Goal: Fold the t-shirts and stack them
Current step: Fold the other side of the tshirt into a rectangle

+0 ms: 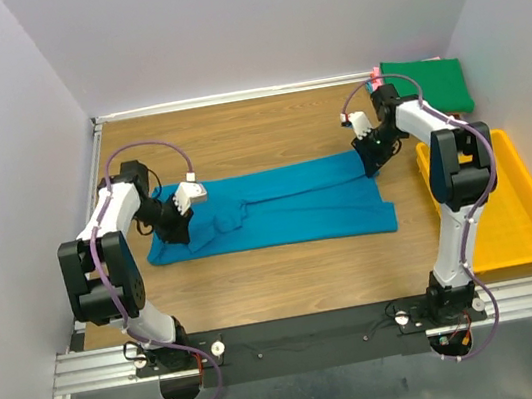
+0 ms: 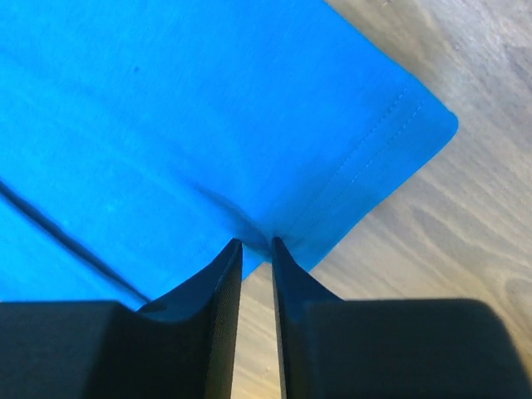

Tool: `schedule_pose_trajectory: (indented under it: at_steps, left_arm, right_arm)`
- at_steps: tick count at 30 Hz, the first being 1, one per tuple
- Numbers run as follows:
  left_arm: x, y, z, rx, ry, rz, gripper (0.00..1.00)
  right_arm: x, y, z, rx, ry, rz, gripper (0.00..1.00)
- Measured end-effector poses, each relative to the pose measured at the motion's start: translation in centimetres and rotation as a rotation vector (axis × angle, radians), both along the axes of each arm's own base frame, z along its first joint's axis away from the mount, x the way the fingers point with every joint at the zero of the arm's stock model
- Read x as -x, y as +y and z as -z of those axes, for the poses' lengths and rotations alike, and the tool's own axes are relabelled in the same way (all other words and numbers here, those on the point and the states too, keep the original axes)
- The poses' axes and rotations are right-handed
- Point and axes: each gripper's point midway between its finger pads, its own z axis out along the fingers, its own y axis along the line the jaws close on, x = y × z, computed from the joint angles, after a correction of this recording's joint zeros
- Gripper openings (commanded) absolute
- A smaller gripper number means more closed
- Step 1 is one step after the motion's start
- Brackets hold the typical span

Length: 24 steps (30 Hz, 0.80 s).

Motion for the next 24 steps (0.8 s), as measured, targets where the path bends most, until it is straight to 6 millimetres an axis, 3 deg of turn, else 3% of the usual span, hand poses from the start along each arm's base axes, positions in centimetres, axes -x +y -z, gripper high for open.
schedule_pose_trajectory:
  at_steps: [5, 9, 10, 12, 17, 24]
  left_arm:
    - [-3.3, -0.1, -3.1, 0.001, -0.103, -0.007, 0.34]
    - [-4.8, -3.1, -4.0, 0.014, -0.152, -0.022, 0.37]
    - [-5.0, -4.0, -4.0, 0.017, -0.160, -0.020, 0.44]
    - [-5.2, -6.3, -3.6, 0.026, -0.165, -0.023, 0.48]
    - [-6.0, -9.5, -2.7, 0.037, -0.166, -0.061, 0.48]
    - [-6.8, -12.4, 0.5, -0.026, -0.145, -0.102, 0.40]
  right_arm:
    - [0.3, 0.1, -0.9, -0.004, 0.004, -0.002, 0.34]
    - [-0.4, 0.5, -2.0, -0.030, -0.008, 0.017, 0.27]
    - [-0.5, 0.7, -2.3, -0.038, -0.010, 0.025, 0.25]
    - [-0.9, 0.8, -2.9, -0.046, -0.018, 0.035, 0.24]
    - [-1.5, 1.0, -3.5, -0.054, -0.029, 0.052, 0.24]
    - [-1.0, 1.0, -1.4, -0.050, 0.036, 0.070, 0.23]
